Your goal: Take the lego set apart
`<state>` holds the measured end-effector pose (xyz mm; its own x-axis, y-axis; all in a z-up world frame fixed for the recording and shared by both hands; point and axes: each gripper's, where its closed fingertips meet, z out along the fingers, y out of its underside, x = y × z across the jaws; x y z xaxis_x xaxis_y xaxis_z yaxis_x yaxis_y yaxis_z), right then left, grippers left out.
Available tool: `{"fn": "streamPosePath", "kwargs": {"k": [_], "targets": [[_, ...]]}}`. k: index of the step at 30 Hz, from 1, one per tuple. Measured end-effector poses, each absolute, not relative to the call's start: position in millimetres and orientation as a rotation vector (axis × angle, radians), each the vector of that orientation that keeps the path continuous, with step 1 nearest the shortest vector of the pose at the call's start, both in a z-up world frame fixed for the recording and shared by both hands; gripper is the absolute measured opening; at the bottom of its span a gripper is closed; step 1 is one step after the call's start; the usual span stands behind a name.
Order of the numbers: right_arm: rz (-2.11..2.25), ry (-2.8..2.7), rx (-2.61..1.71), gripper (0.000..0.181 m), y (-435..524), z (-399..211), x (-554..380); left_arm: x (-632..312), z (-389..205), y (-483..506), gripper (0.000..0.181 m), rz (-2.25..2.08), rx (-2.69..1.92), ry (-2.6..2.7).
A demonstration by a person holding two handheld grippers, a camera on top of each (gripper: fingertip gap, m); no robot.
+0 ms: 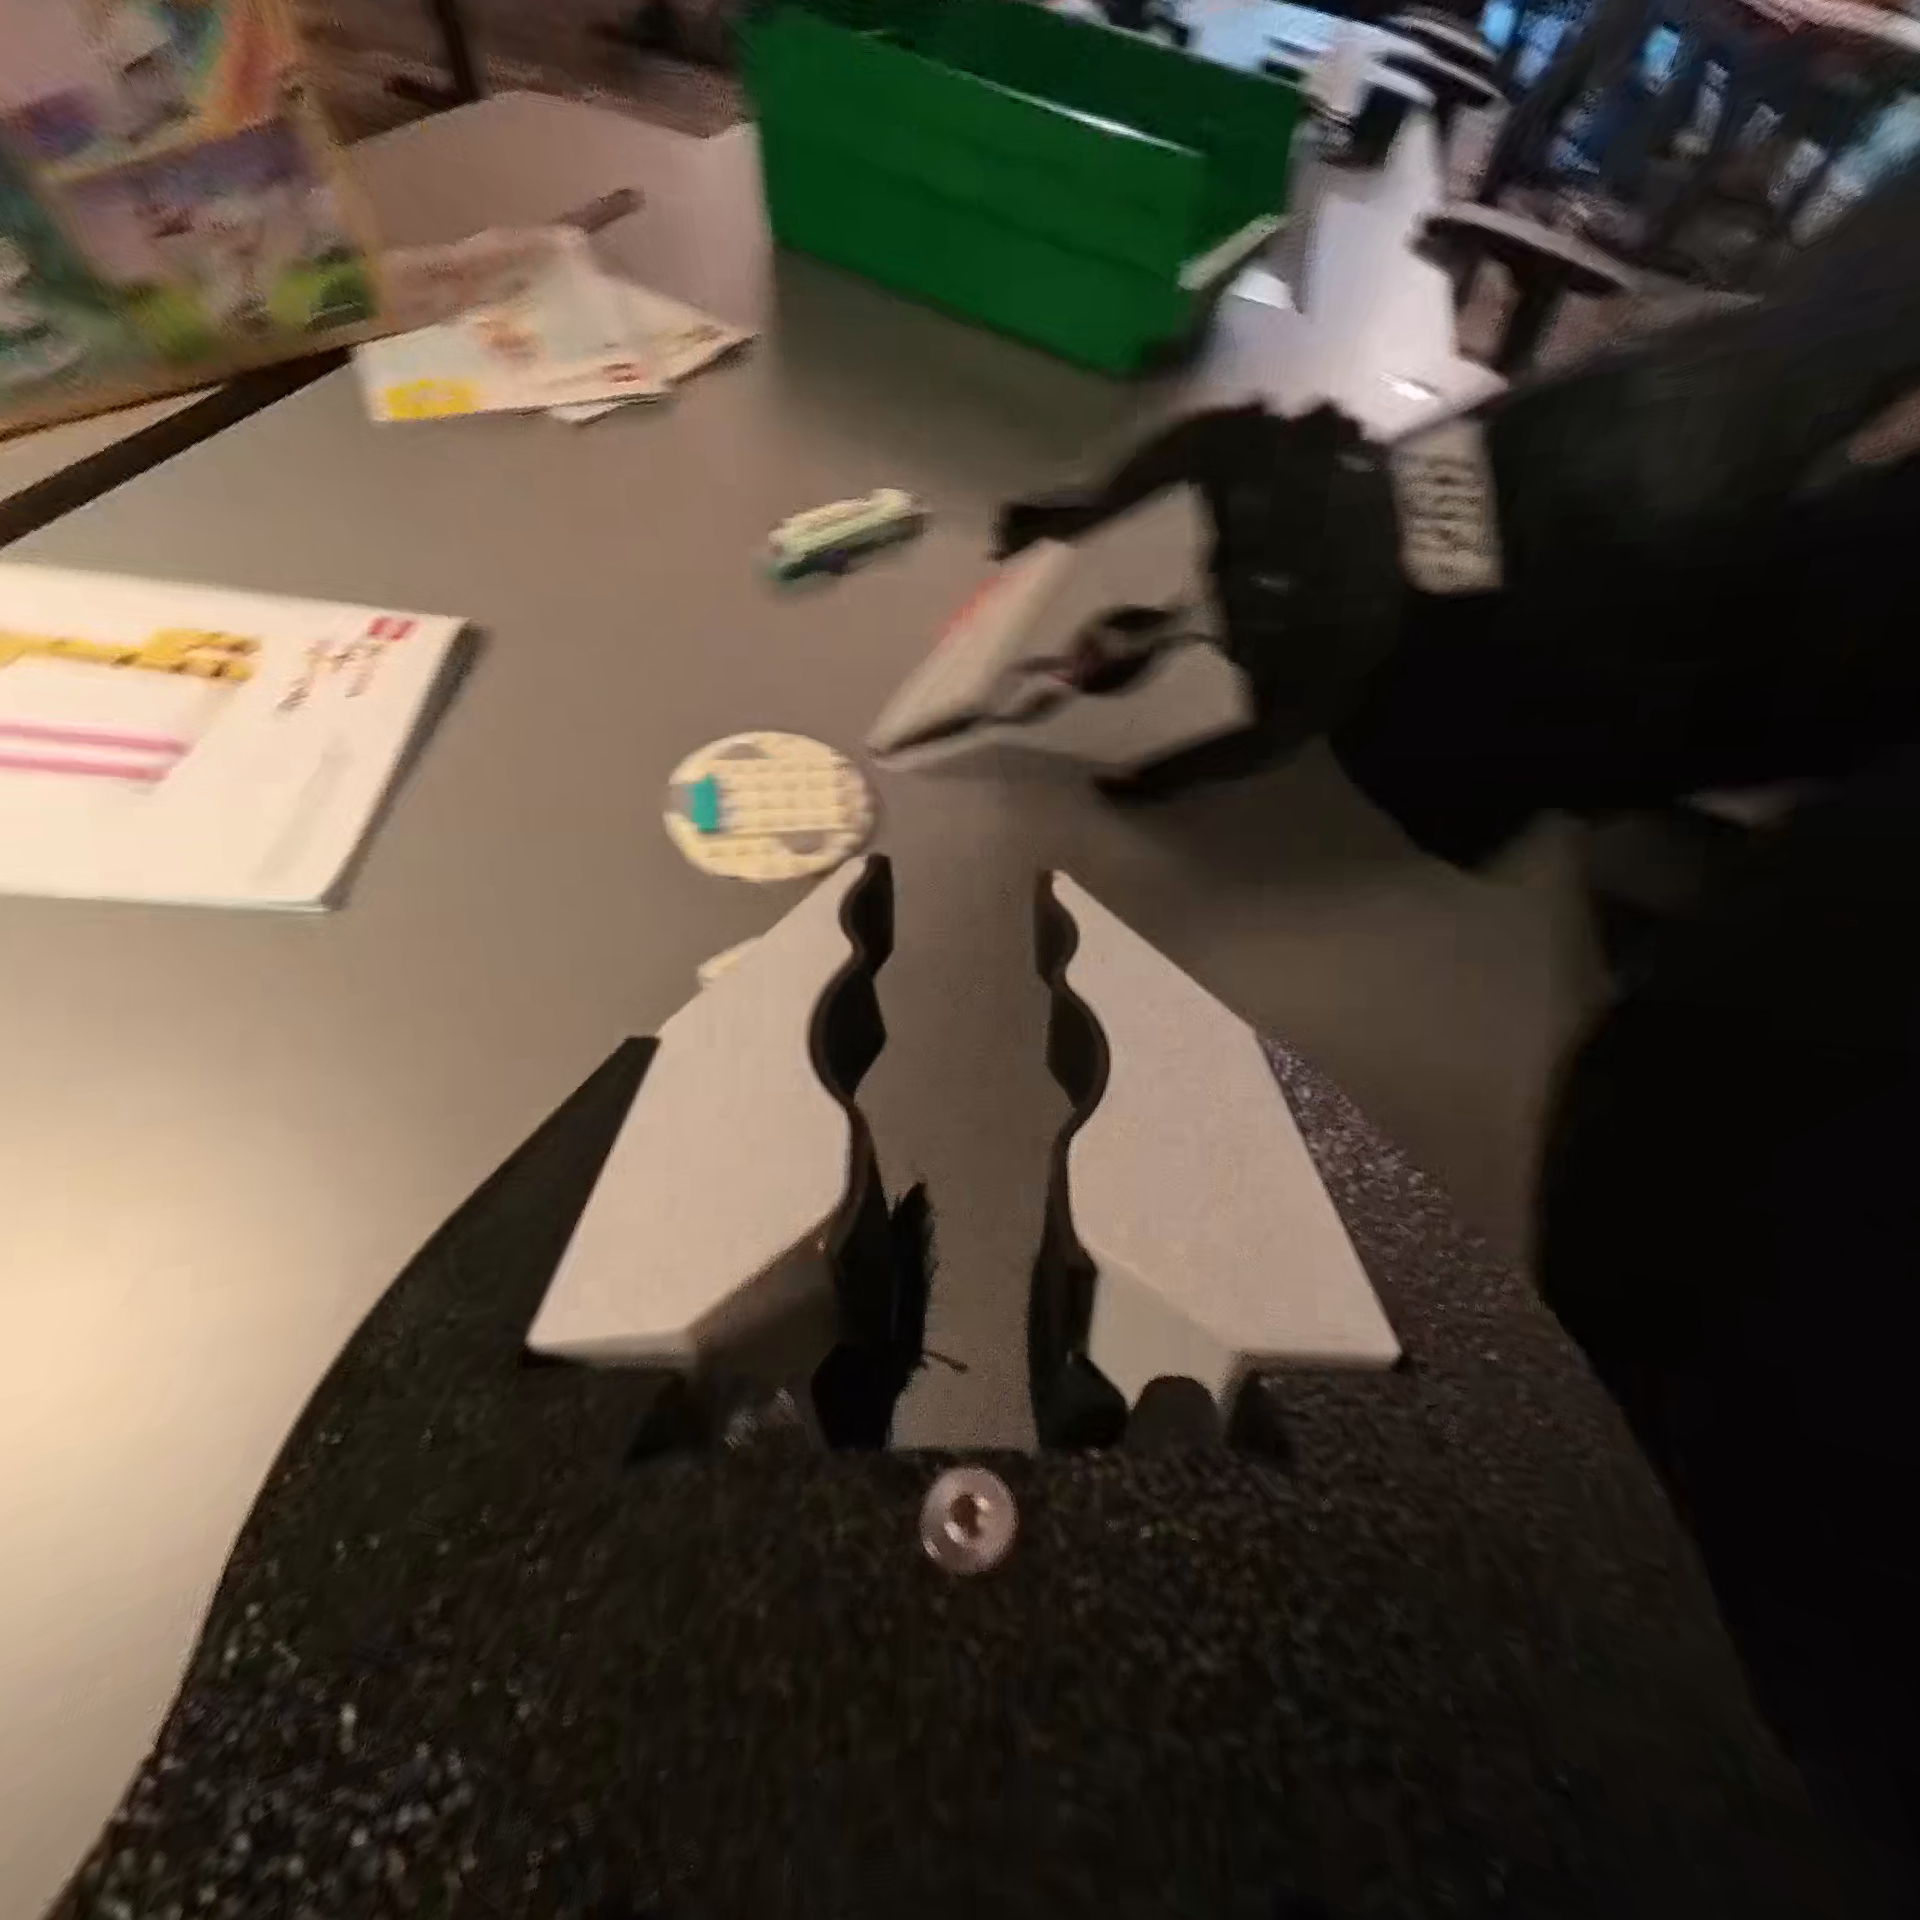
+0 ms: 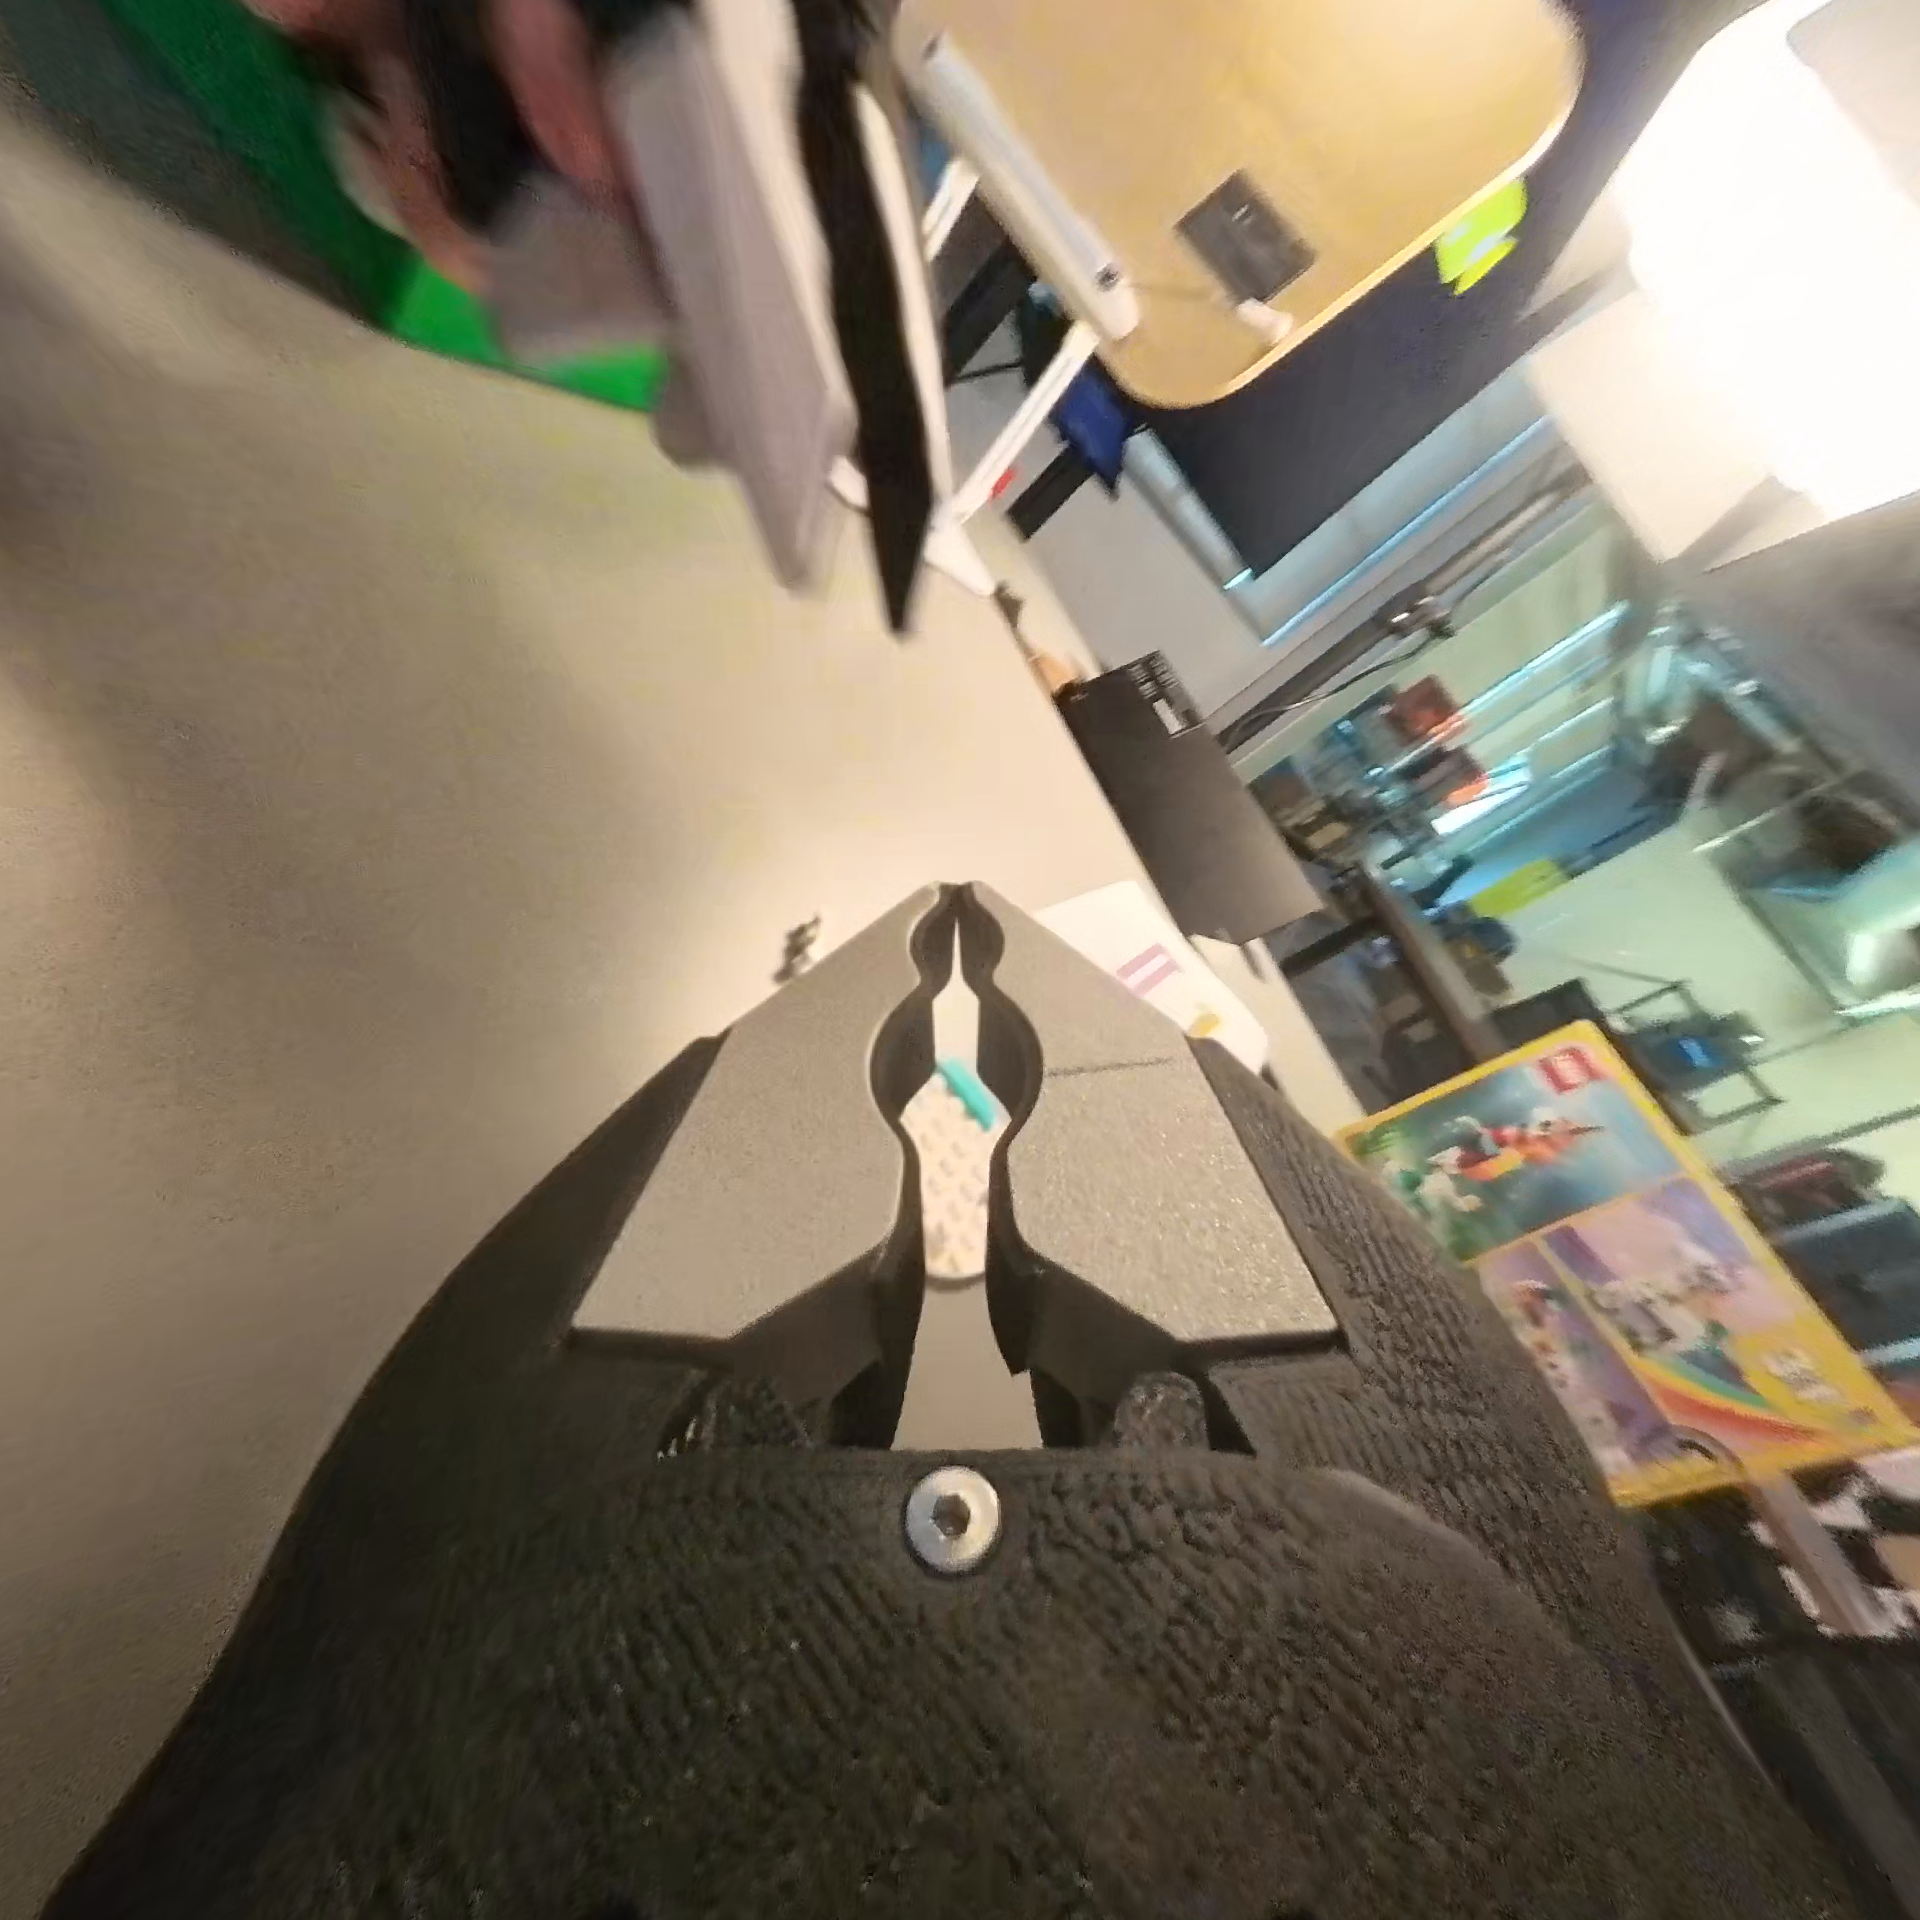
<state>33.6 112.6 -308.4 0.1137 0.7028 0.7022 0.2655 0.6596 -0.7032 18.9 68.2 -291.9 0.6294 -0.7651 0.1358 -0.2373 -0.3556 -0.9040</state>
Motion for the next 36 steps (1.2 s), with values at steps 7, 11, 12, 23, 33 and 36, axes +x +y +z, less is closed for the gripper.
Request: {"fn": "streamPosePath", "kwargs": {"k": [7,11,12,23,33,36], "targets": [[0.470,-1.318,-0.809,0.000,110,-285,40,-5,-325,-40,0.023,-0.573,-2.145,0.897],[0.493,-1.311,-0.831,0.000,110,-286,40,-16,-352,-62,0.021,-0.561,-2.234,0.769],[0.490,-1.311,-0.833,0.000,110,-286,40,-18,-358,-65,0.021,-0.561,-2.250,0.747],[0.469,-1.293,-0.869,0.000,117,-288,44,-26,-378,-65,0.012,-0.484,-2.264,0.654],[0.468,-1.290,-0.886,0.000,120,-290,45,-20,-379,-67,0.000,-0.486,-2.248,0.699],[0.469,-1.289,-0.889,0.000,120,-290,45,-22,-379,-67,0.007,-0.443,-2.239,0.722]]}}
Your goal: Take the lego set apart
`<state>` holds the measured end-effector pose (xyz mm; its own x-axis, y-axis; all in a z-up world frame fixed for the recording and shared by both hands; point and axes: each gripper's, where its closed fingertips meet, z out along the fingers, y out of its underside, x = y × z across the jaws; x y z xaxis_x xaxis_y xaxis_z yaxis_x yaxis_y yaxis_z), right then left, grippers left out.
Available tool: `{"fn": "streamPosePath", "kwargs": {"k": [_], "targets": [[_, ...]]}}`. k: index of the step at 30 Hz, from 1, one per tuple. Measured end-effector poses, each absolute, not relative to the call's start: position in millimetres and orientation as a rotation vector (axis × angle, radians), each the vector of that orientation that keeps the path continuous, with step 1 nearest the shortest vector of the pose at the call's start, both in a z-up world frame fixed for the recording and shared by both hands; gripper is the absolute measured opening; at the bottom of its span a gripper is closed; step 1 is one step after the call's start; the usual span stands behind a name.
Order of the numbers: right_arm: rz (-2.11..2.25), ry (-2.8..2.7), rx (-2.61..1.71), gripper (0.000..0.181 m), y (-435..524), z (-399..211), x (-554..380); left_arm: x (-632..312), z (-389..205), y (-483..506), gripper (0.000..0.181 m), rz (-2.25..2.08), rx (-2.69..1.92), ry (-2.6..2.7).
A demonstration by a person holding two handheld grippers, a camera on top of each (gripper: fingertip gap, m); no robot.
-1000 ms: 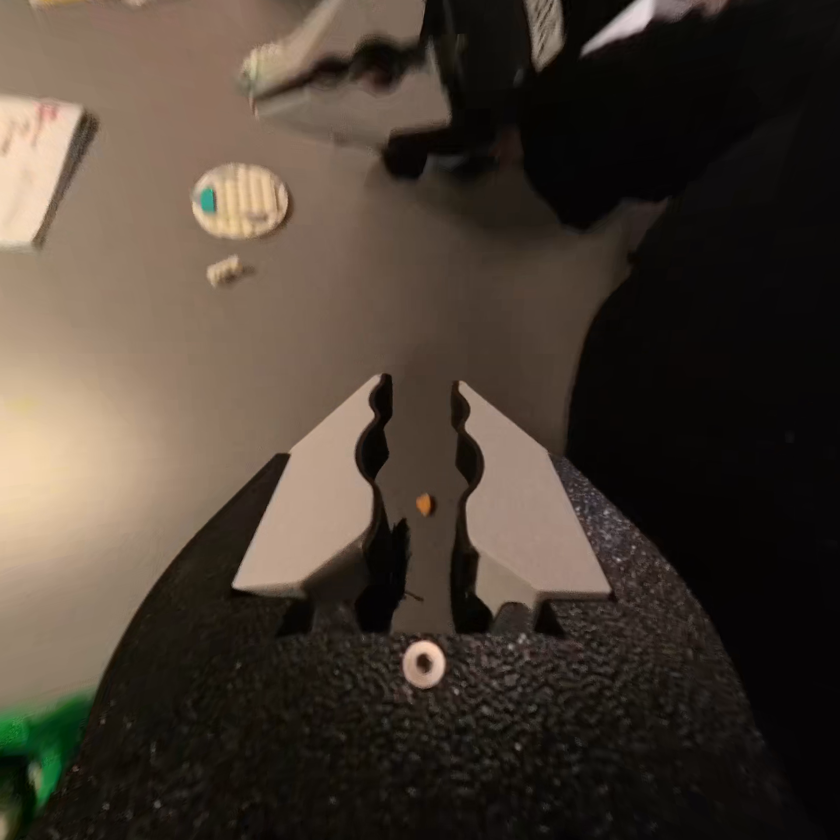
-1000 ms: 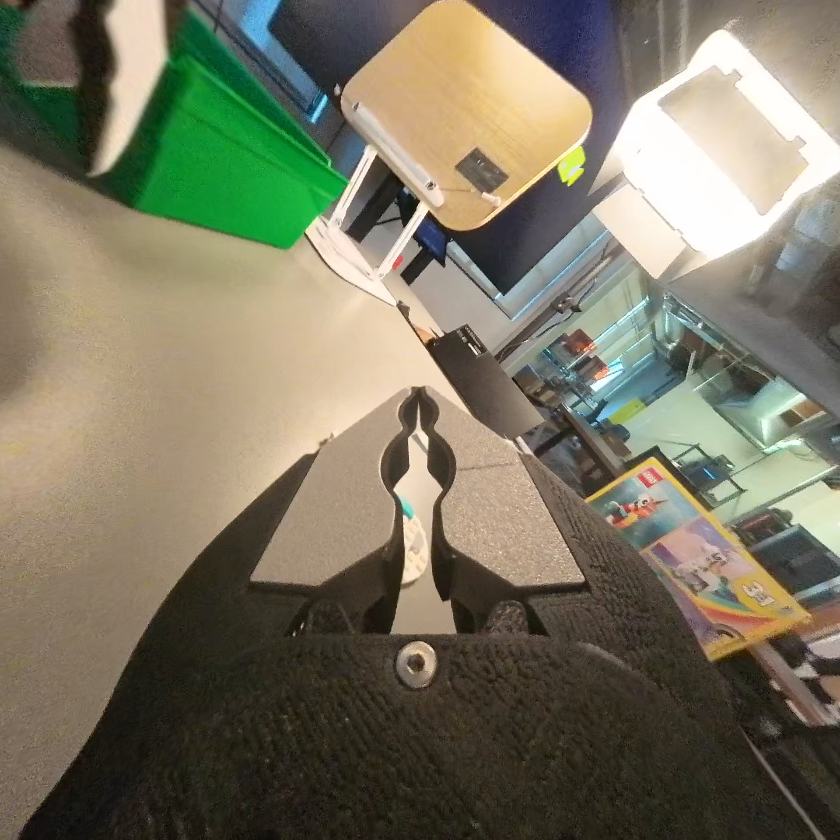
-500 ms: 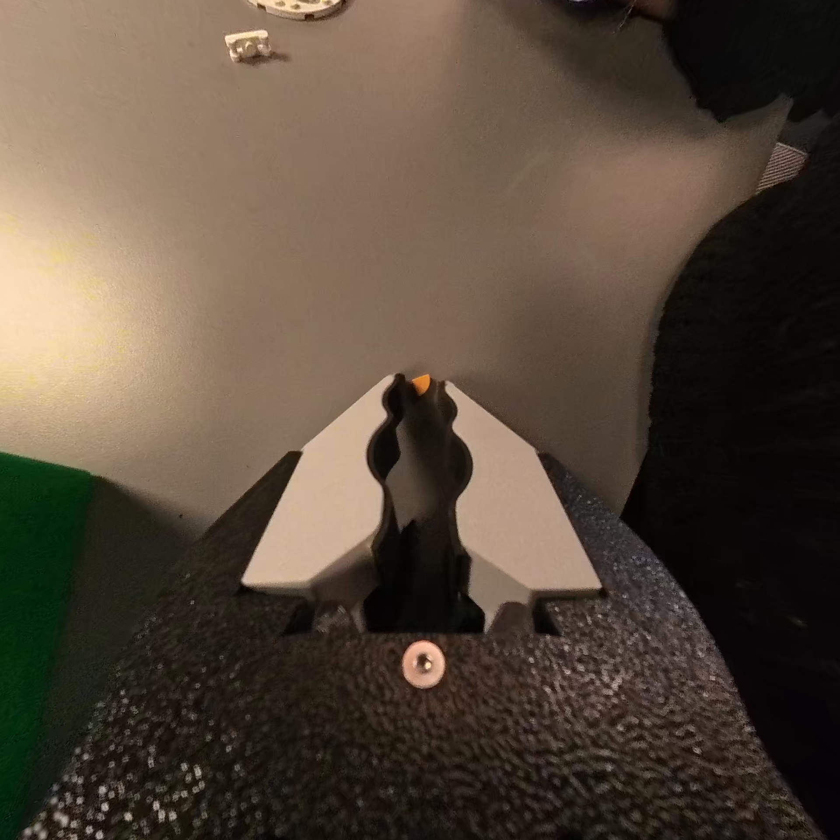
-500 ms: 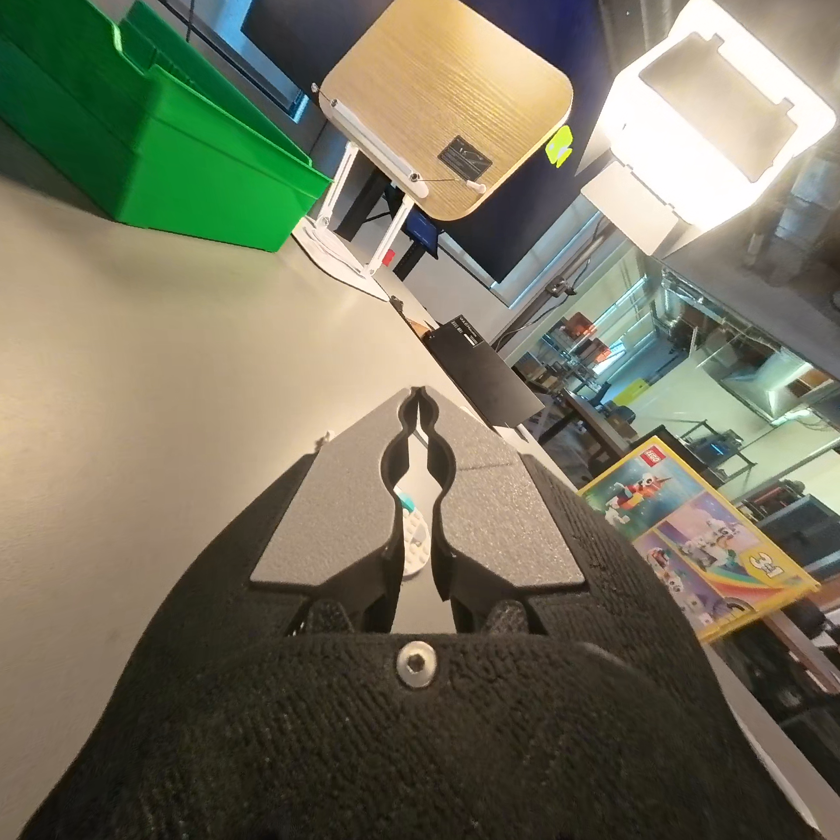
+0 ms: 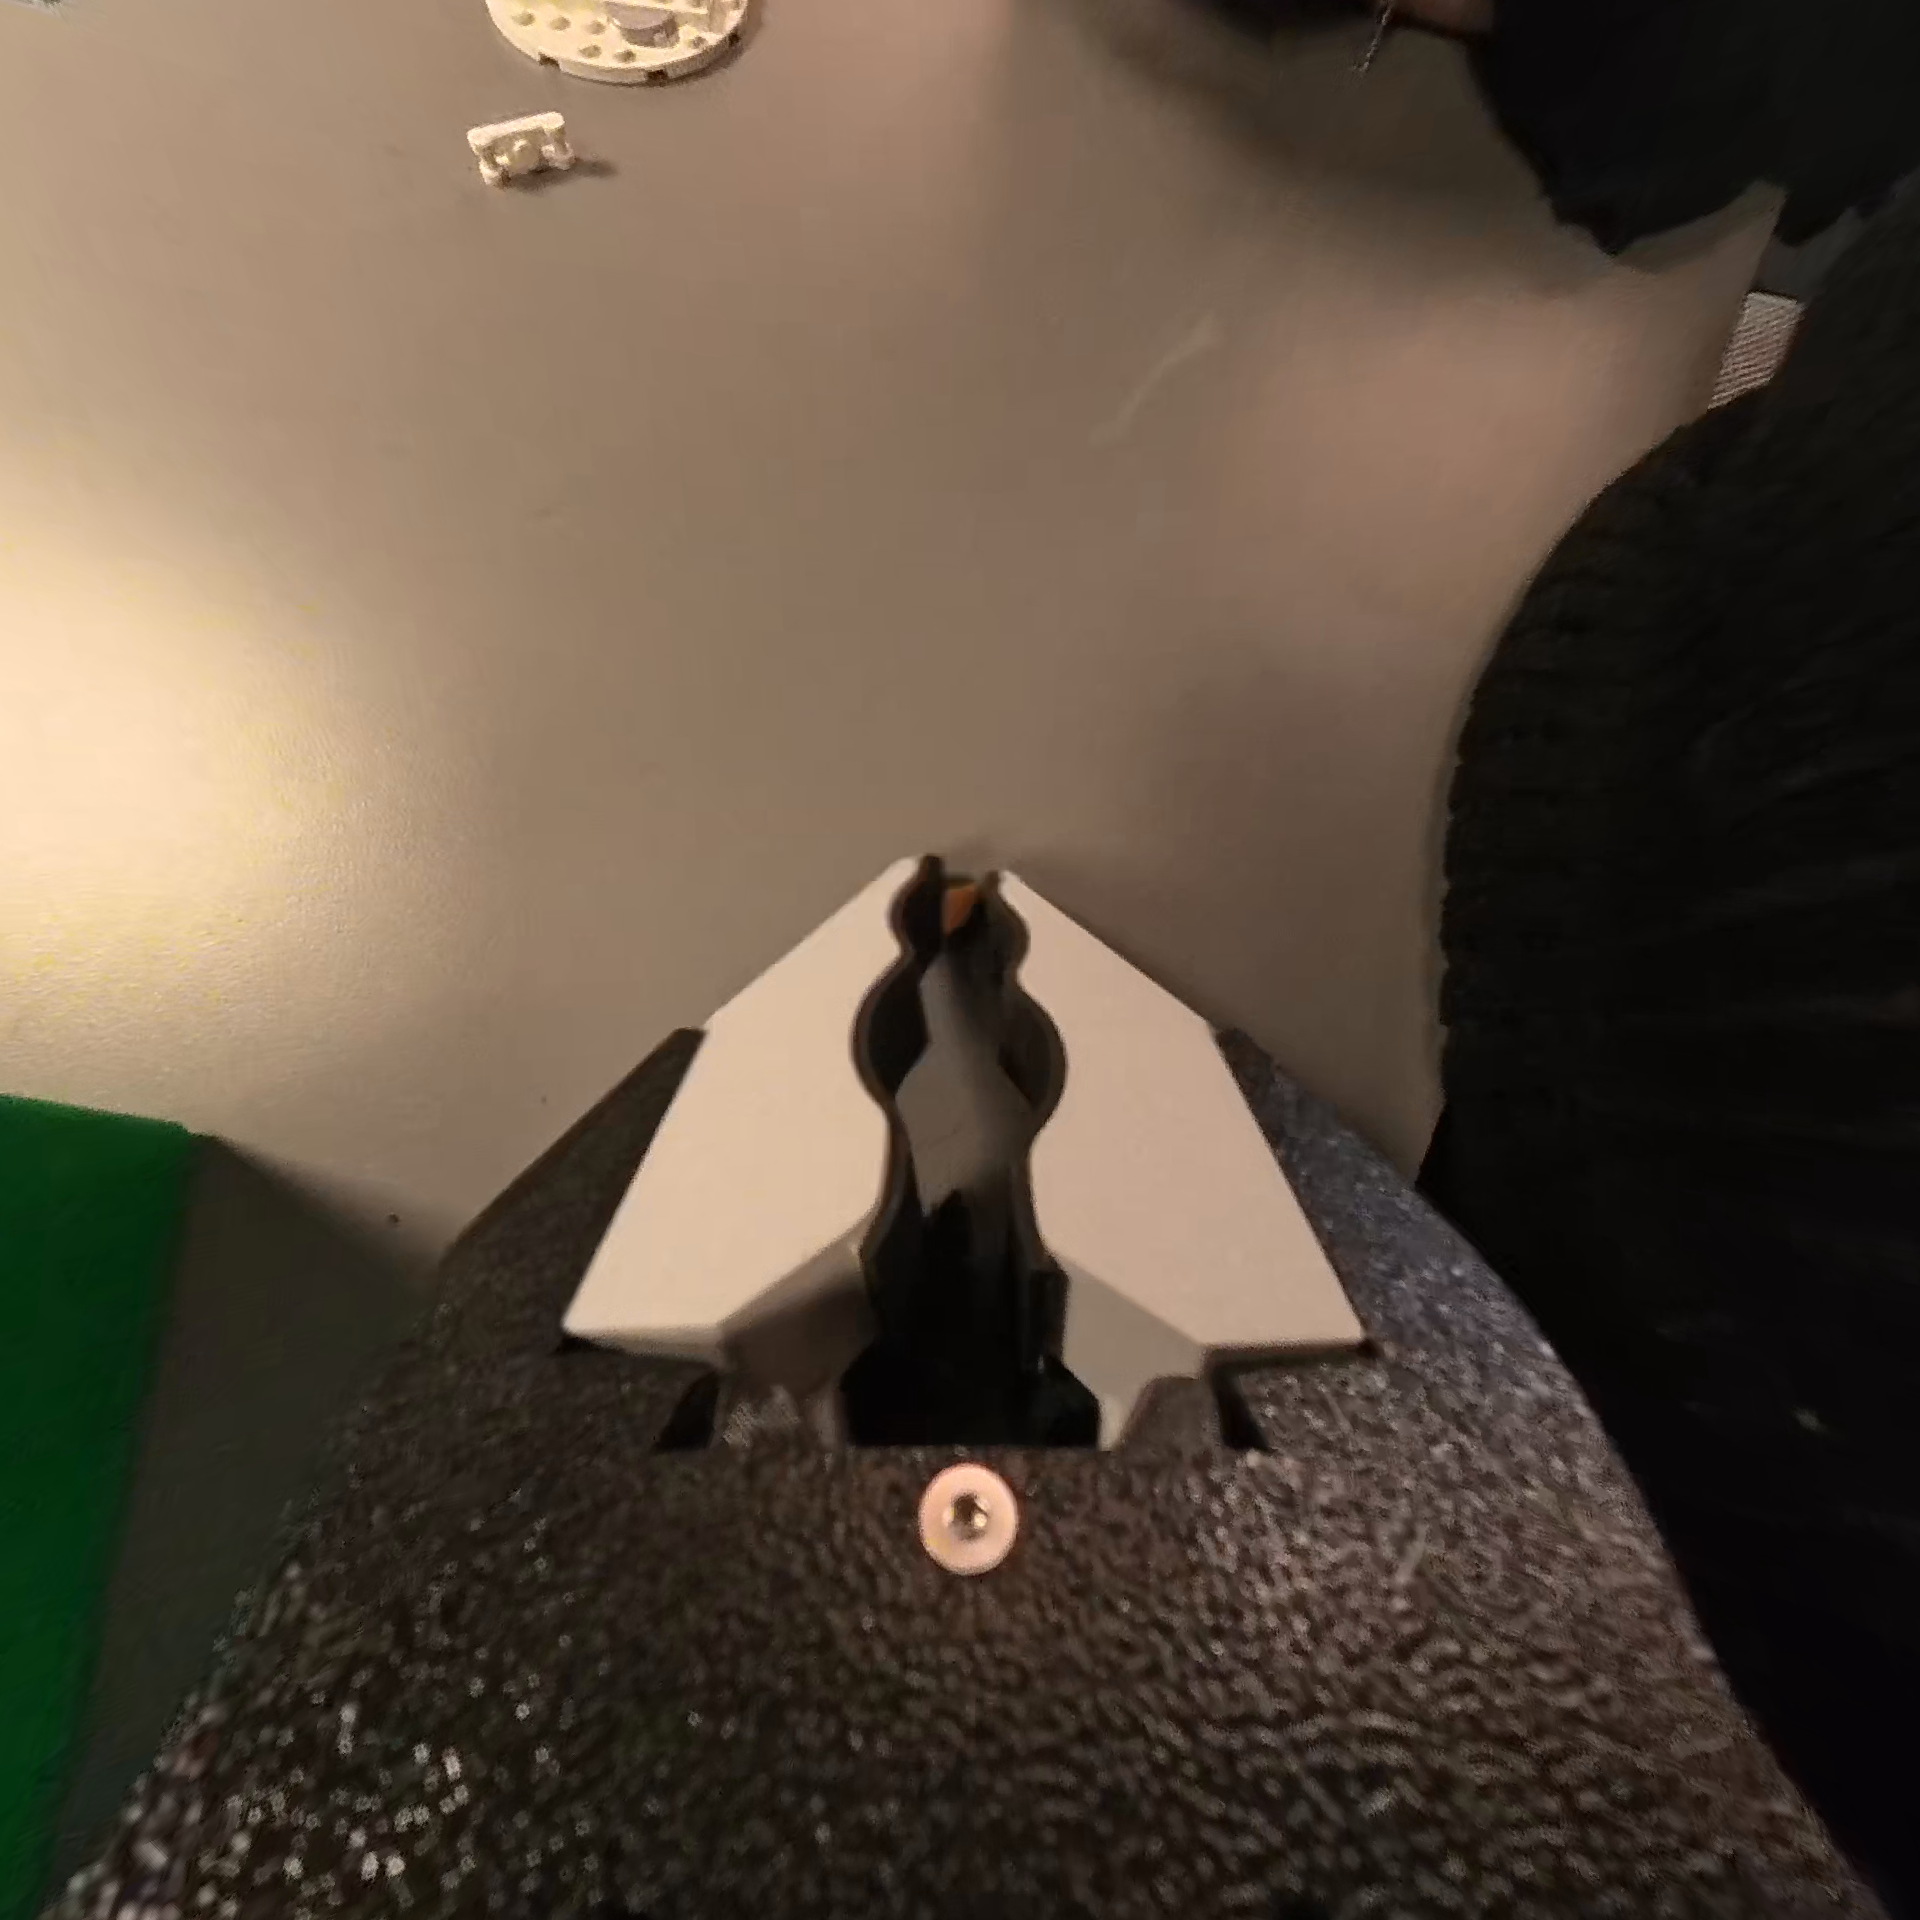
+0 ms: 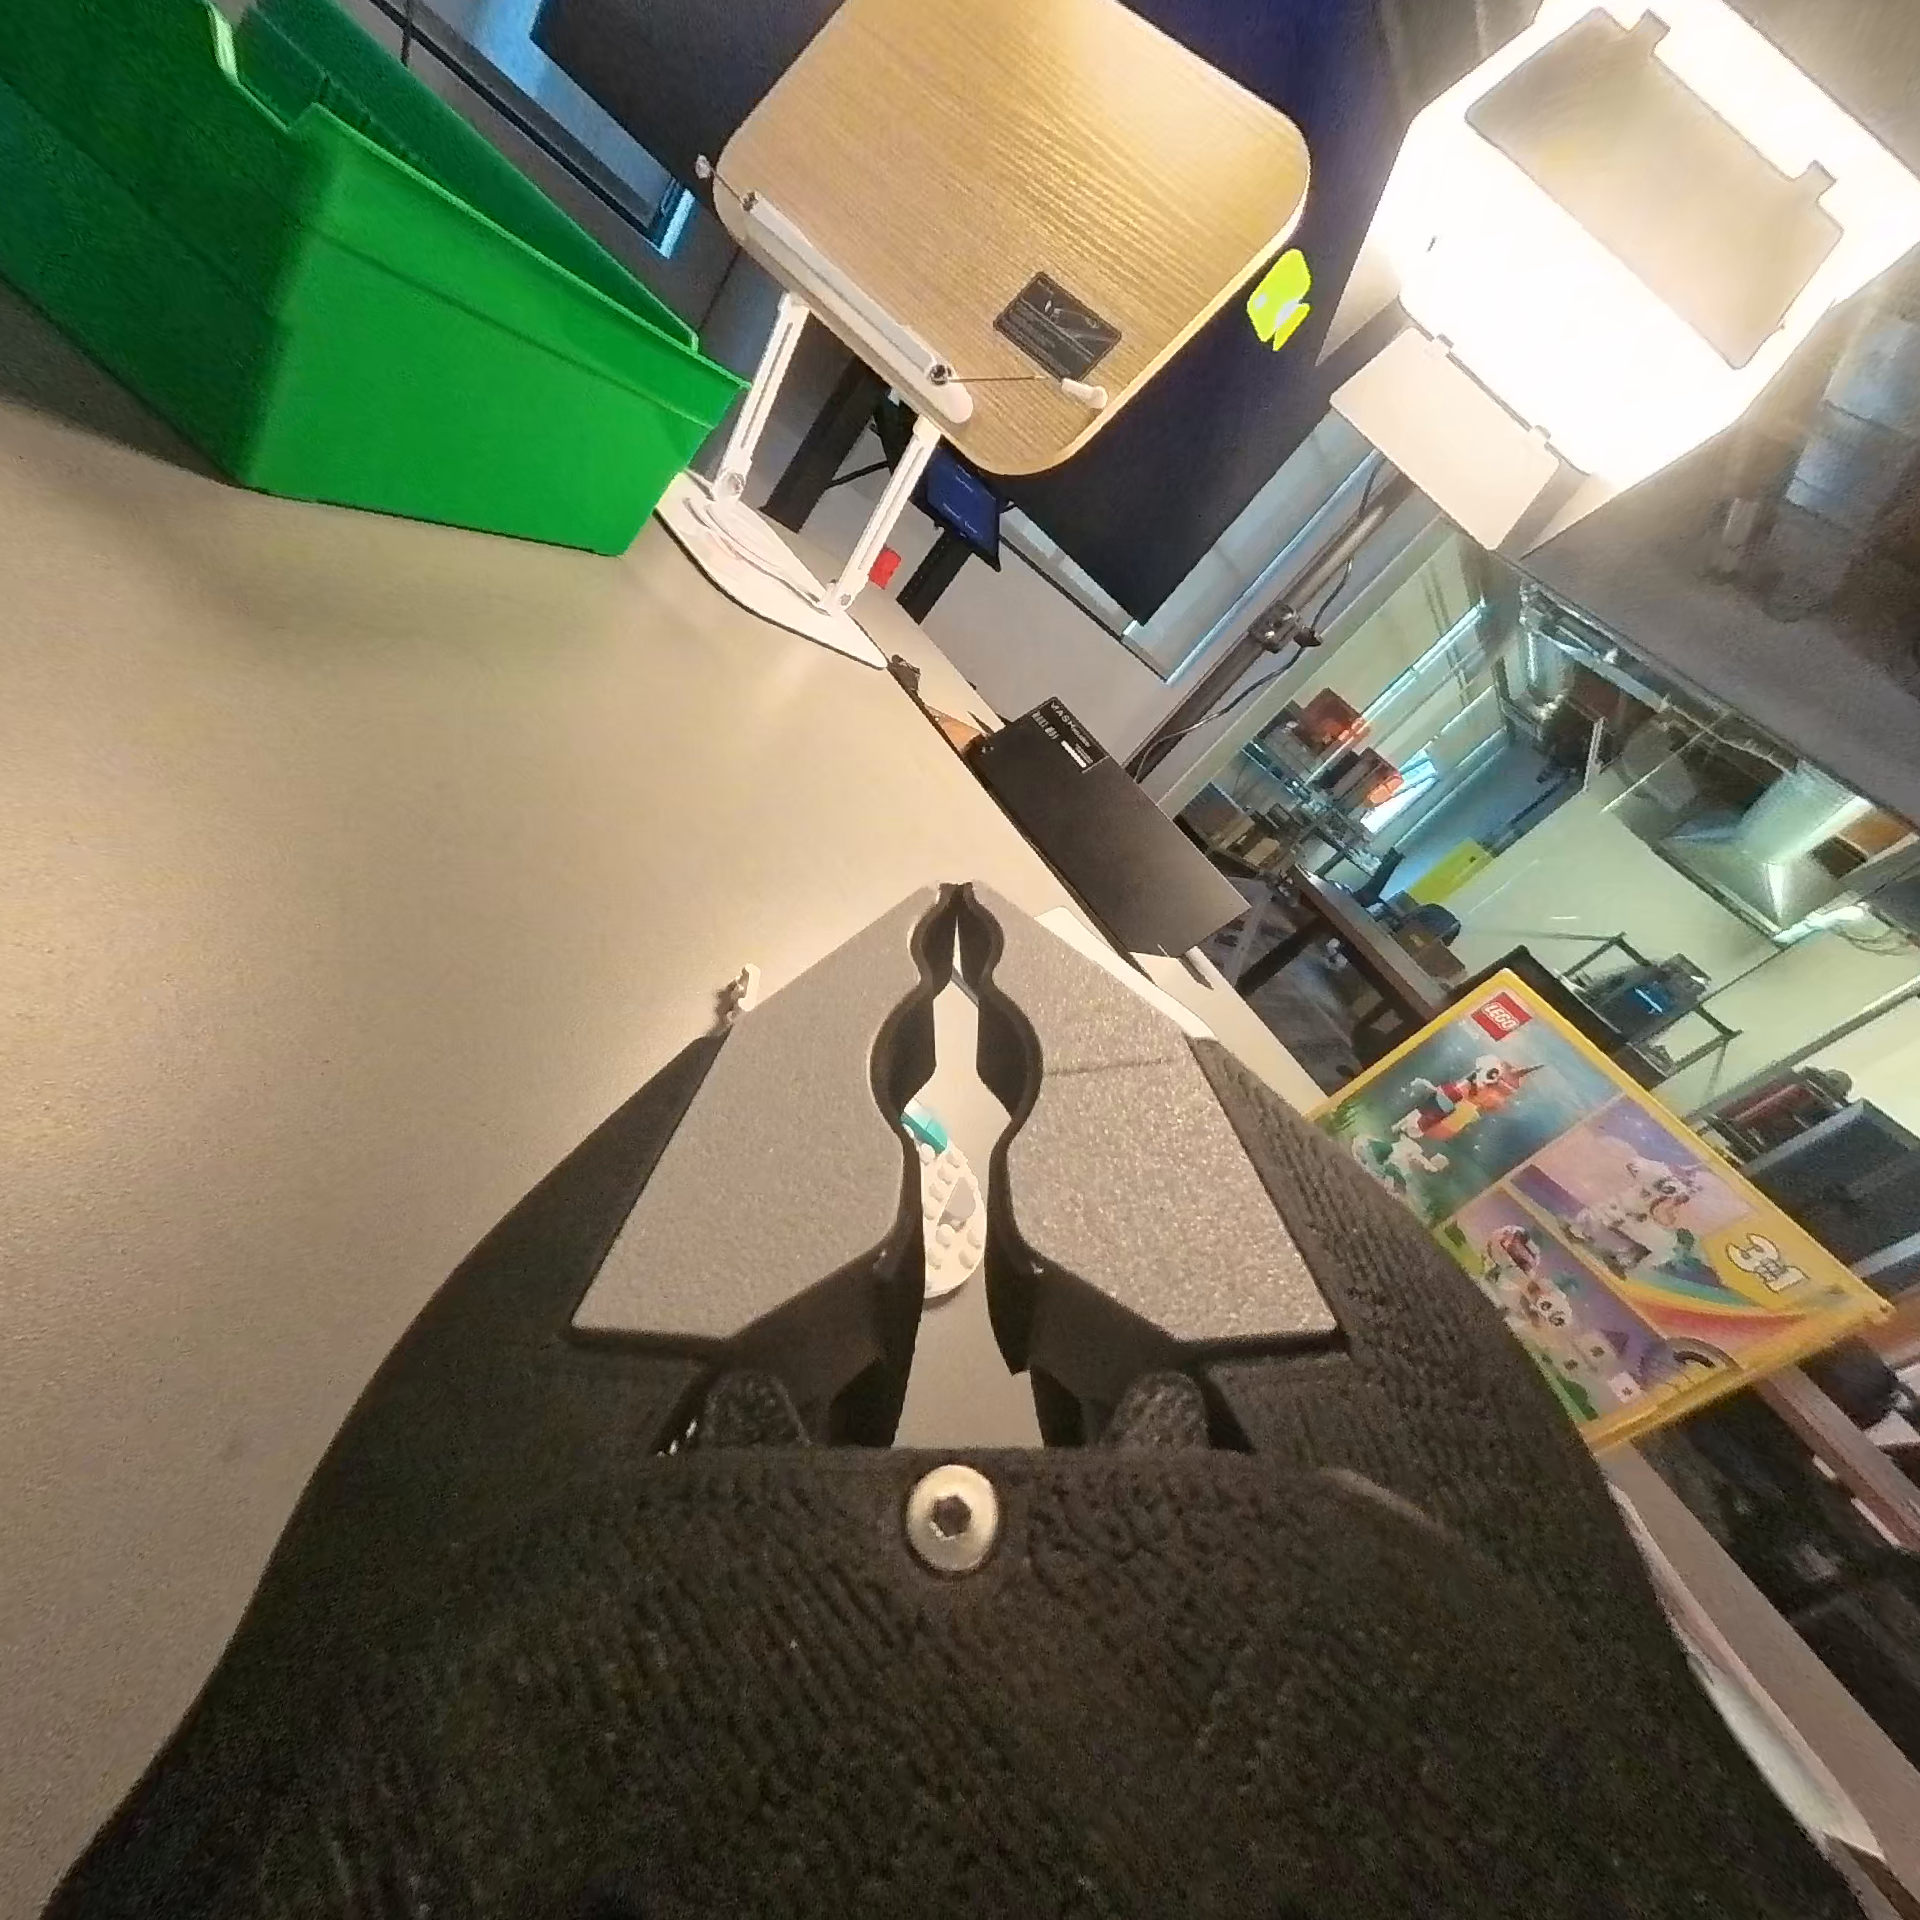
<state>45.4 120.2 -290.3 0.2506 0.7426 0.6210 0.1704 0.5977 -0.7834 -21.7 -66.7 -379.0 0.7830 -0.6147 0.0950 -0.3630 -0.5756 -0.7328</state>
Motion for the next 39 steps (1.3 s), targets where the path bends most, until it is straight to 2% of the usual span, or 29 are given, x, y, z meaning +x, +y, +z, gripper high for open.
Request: {"fn": "streamPosePath", "kwargs": {"k": [3,11,25,27,30,34,36,39], "targets": [[0.470,-1.287,-0.895,0.000,121,-291,46,-26,-376,-68,0.024,-0.429,-2.236,0.702],[0.468,-1.293,-0.895,0.000,121,-292,45,-30,-379,-71,0.011,-0.493,-2.224,0.668],[0.462,-1.286,-0.898,0.000,123,-291,46,-26,-378,-65,0.005,-0.450,-2.184,0.754],[0.465,-1.283,-0.898,0.000,123,-291,46,-17,-358,-62,0.005,-0.482,-2.099,0.751],[0.469,-1.280,-0.900,0.000,123,-291,46,-18,-289,-55,0.005,-0.499,-1.910,0.696],[0.482,-1.275,-0.901,0.000,123,-290,46,-121,-215,-35,0.005,-0.042,-1.945,0.417],[0.488,-1.276,-0.901,0.000,122,-289,46,-186,-215,-32,0.005,0.159,-2.066,0.240],[0.494,-1.278,-0.901,0.000,122,-289,46,-247,-251,-30,0.005,0.237,-2.290,0.094]]}}
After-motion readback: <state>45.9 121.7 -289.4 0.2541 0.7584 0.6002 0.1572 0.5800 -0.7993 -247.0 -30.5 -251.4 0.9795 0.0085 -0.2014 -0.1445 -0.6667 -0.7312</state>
